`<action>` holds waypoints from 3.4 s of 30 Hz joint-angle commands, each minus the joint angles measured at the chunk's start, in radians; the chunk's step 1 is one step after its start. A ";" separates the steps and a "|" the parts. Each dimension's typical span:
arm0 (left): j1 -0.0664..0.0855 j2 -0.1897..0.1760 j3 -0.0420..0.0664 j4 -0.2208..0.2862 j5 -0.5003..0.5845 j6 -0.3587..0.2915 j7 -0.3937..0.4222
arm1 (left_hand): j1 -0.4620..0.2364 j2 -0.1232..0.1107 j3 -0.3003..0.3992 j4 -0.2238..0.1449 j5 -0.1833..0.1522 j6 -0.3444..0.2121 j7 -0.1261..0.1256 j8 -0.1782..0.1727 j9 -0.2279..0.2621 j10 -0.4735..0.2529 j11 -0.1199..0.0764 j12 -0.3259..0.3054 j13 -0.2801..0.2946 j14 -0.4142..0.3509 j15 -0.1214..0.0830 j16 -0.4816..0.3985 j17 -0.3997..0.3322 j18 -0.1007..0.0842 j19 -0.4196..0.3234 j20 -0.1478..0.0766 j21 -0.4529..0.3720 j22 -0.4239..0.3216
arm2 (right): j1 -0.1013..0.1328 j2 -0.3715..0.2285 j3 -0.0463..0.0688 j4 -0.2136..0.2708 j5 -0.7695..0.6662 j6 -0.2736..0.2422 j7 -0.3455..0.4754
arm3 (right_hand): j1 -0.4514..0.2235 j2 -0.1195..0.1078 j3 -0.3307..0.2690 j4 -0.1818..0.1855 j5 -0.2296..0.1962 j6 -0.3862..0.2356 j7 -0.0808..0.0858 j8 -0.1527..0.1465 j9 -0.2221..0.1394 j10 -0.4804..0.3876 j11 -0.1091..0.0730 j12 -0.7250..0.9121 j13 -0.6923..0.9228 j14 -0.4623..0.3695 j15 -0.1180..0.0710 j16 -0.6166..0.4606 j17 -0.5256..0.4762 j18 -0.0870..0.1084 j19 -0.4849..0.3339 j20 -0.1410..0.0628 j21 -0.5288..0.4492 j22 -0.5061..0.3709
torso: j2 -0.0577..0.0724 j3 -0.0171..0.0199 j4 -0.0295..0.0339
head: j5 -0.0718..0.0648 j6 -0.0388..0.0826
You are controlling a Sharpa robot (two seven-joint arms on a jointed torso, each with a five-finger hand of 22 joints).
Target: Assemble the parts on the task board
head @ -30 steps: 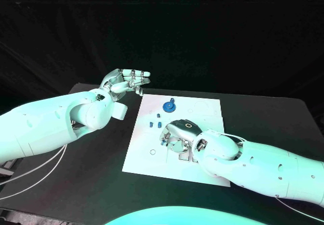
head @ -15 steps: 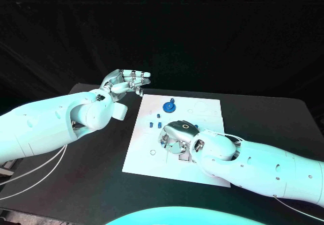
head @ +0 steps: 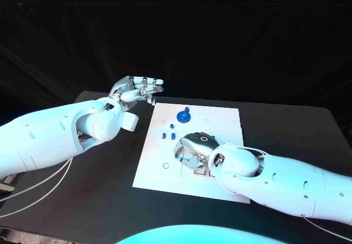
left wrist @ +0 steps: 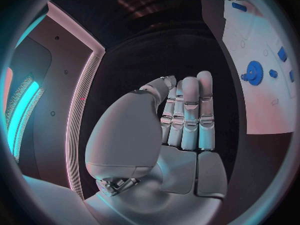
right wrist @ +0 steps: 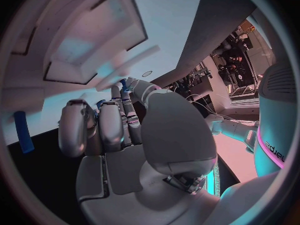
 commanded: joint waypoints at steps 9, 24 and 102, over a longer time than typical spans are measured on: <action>0.001 -0.002 0.000 -0.001 0.004 0.021 0.003 | 0.001 0.008 -0.002 -0.004 -0.002 -0.006 0.004 -0.004 -0.002 -0.004 0.000 0.005 0.002 -0.008 0.002 -0.007 -0.001 0.013 -0.002 0.002 -0.003 -0.001 | 0.058 -0.142 0.016 0.150 0.003 -0.069 -0.014 | -0.010 -0.021 -0.012 -0.006 0.003 -0.026 -0.007 -0.004 -0.011 -0.011 -0.004 0.017 -0.005 0.012 0.005 -0.028 -0.030 0.013 -0.016 0.004 -0.039 0.075 | -0.001 -0.0003 -0.0022 | -0.018 0.010; 0.001 0.002 -0.001 0.000 0.002 0.030 0.003 | 0.001 0.008 -0.002 -0.005 -0.002 -0.006 0.004 -0.004 -0.002 -0.004 -0.001 0.005 0.002 -0.008 0.002 -0.007 -0.001 0.013 -0.002 0.002 -0.003 -0.001 | 0.150 -0.263 0.025 0.100 -0.049 0.155 -0.035 | 0.027 -0.036 -0.281 0.084 0.006 -0.065 -0.092 0.000 -0.037 -0.097 -0.002 0.066 -0.020 -0.018 0.006 -0.117 -0.135 0.037 -0.055 0.005 -0.194 -0.013 | -0.002 -0.0007 -0.0048 | -0.045 0.022; 0.000 0.023 -0.002 -0.019 0.000 0.038 -0.005 | 0.005 0.016 0.001 -0.012 -0.001 -0.007 0.004 -0.004 -0.003 -0.008 -0.001 0.008 0.002 -0.009 0.002 -0.006 -0.004 0.014 0.000 0.003 -0.006 -0.004 | 0.092 -0.110 0.036 0.219 0.028 -0.007 0.004 | 0.126 0.058 -0.046 0.018 -0.019 0.113 -0.047 0.034 -0.007 0.192 -0.058 0.070 -0.009 0.037 -0.040 0.035 0.016 -0.032 0.073 -0.041 0.163 0.194 | -0.003 -0.0026 -0.0019 | 0.002 0.009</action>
